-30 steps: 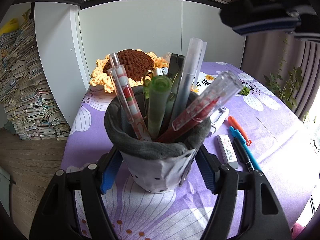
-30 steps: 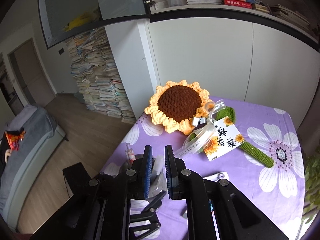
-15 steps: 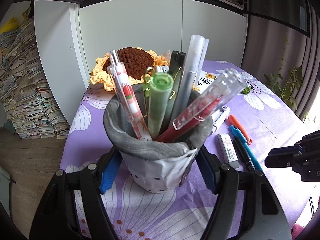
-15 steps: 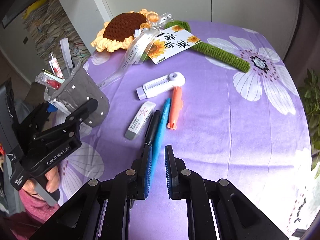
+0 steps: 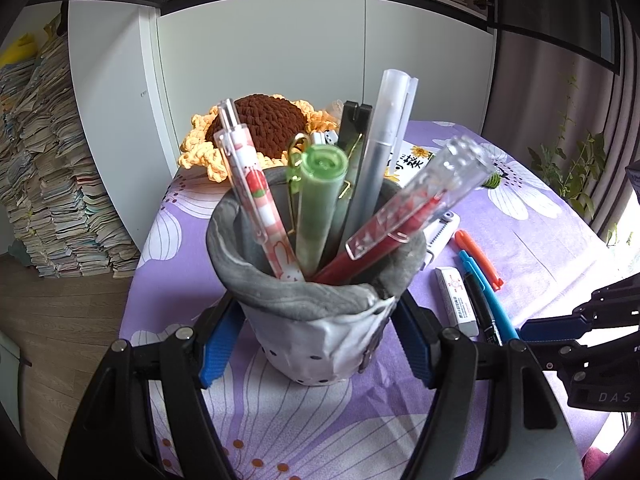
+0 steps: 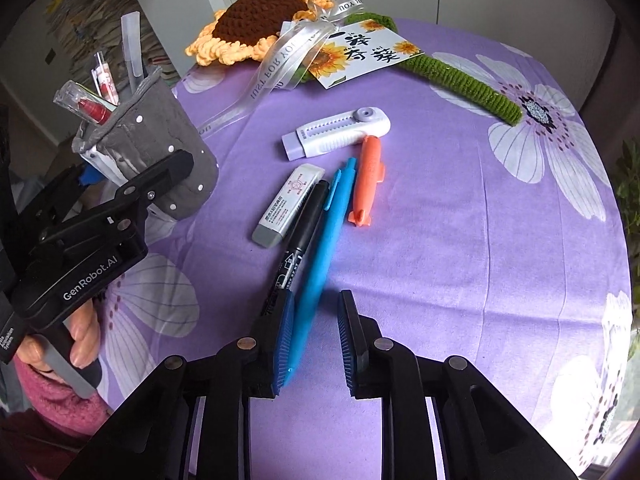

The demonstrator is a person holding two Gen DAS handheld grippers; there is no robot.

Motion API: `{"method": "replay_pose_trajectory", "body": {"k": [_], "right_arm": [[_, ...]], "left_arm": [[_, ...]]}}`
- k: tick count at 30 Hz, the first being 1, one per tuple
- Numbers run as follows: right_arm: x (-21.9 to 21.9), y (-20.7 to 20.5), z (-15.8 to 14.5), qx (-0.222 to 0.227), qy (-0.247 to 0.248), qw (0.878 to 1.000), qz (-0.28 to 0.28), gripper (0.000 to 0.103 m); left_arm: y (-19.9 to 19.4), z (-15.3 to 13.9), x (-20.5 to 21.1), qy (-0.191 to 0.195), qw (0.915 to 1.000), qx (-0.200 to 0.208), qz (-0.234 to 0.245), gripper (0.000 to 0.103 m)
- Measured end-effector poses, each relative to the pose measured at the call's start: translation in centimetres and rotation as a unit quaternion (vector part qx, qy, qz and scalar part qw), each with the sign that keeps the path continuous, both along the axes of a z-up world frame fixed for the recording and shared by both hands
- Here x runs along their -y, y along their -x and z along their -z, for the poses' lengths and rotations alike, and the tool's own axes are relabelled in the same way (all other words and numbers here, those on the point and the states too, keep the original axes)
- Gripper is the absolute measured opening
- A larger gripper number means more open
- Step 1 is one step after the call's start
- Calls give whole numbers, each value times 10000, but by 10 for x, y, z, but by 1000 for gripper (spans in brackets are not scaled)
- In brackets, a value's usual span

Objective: Organize stationery
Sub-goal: 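Grasp the blue pen on the tablecloth with the right gripper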

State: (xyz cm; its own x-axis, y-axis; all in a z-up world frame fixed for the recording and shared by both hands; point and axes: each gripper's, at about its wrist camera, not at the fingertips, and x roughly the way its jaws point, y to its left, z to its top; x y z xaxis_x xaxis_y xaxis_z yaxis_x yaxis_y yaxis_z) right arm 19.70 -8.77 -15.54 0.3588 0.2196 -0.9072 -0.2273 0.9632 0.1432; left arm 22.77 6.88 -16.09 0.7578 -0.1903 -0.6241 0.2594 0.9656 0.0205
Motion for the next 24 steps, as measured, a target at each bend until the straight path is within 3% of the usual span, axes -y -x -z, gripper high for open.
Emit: {"method": "replay_pose_trajectory", "body": {"k": [6,12,20,24], "right_arm": [[-10,4,-1,145,372,9990,-215,17],[5,10,-3,-34,551,9980,-314,11],[36,33,-3,-442,958,9933,-470,11],[42,31,-7,-337,912,9946,-358,14]], "left_arm": [[0,-1,0,1,10000,16,2,70],[0,-1,0,0,10000,18,3,70],[0,-1,0,1,10000,15,1,70],[0,-1,0,2,10000,14,2,71]]}}
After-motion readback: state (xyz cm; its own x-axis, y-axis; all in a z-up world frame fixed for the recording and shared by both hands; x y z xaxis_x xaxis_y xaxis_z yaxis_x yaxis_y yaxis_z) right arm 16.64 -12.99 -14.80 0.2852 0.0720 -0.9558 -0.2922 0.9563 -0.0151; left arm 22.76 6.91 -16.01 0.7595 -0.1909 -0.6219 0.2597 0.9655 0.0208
